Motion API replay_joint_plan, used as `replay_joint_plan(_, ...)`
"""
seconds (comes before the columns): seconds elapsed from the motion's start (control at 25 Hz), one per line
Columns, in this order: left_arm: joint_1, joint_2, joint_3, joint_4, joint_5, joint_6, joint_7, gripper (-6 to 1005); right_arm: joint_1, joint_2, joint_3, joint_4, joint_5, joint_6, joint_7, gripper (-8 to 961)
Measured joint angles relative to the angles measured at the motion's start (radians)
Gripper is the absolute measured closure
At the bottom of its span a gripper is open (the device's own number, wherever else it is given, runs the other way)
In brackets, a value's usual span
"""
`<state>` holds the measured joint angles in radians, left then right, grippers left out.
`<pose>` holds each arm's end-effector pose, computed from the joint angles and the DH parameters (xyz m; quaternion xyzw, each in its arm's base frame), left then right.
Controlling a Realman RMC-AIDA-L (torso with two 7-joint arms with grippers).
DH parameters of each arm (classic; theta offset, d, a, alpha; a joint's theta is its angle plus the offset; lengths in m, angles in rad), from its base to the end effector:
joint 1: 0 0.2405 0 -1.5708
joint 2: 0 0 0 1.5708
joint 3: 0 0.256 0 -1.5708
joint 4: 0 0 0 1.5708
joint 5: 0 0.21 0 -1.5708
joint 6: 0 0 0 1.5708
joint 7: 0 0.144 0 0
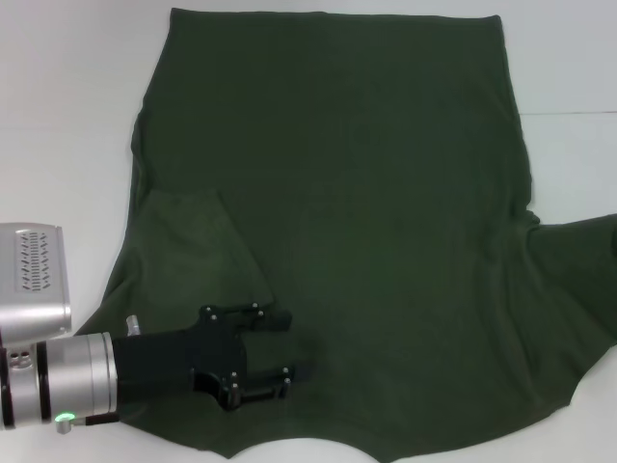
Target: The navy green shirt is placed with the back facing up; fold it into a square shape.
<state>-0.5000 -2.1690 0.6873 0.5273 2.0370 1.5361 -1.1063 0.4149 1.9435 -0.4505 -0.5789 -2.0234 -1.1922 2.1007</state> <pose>-0.2601 0.2931 -0.0606 -0.9483 -0.1592 -0.2561 0.0995 0.3840 0.3327 0.0863 -0.6560 0.6274 0.2853 0.3075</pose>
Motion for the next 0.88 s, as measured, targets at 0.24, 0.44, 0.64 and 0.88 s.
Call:
replay_joint_plan(0.24, 0.0, 0.0, 0.0, 0.0, -0.001, -0.001, -0.001, 332, 0.027, 0.0, -0.001, -0.001, 0.0, 0.015, -0.044, 934)
replay_joint_plan(0.44, 0.0, 0.0, 0.0, -0.001, -0.001, -0.001, -0.002, 332, 0.051, -0.001, -0.006, -0.001, -0.001, 0.045, -0.054, 932)
replay_joint_plan(0.64, 0.0, 0.0, -0.001, -0.001, -0.002, -0.001, -0.004, 332, 0.066, -0.003, -0.028, -0.001, -0.004, 0.07, -0.054, 930)
replay_joint_plan(0.88, -0.004, 0.0, -0.002, -0.001, -0.001, -0.006, -0.013, 332, 0.076, -0.003, -0.03, -0.001, -0.027, 0.088, -0.054, 928)
